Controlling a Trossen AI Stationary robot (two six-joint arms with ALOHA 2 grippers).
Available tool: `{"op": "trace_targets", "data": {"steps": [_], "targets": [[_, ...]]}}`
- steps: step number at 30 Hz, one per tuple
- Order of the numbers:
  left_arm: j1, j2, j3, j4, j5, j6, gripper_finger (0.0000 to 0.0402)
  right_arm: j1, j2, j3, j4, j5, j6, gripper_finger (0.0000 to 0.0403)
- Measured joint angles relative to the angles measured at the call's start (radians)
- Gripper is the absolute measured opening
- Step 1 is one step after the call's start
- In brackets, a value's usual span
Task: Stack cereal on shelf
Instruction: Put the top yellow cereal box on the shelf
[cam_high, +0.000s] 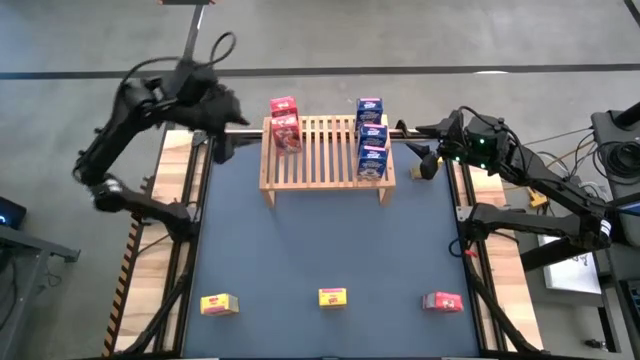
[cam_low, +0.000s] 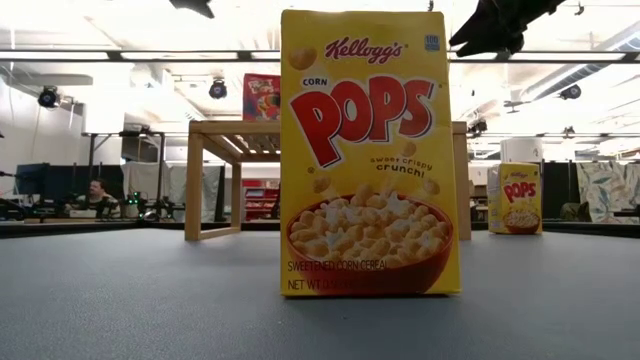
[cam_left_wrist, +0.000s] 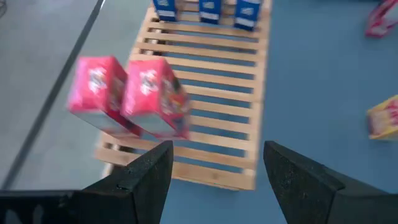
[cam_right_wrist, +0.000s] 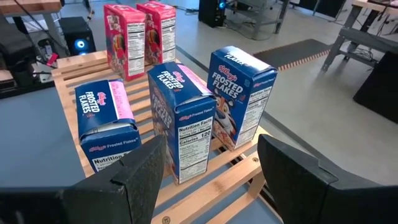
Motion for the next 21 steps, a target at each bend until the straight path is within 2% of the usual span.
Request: {"op": "trace_targets", "data": {"steps": [7, 11, 15, 21], "targets": [[-0.127, -0.359, -0.470, 0.281, 0.001, -0.149, 0.0216, 0.000, -0.007, 0.000, -0.008, 0.000, -0.006, 0.0244], [-0.188, -0.532, -0.693, 0.452, -0.003, -0.239, 0.0205, 0.000, -0.006, 0.000, -0.011, 0.000, -0.013, 0.0244], [-0.222, -0.659, -0.882, 0.654, -0.010, -0.254, 0.0200, 0.000, -0.006, 0.000, -0.021, 0.000, -0.015, 0.0244], [-0.223, -0.785, -1.114, 0.919, -0.011, -0.262, 0.0200, 0.000, -0.006, -0.002, -0.022, 0.000, -0.016, 0.0244]]}}
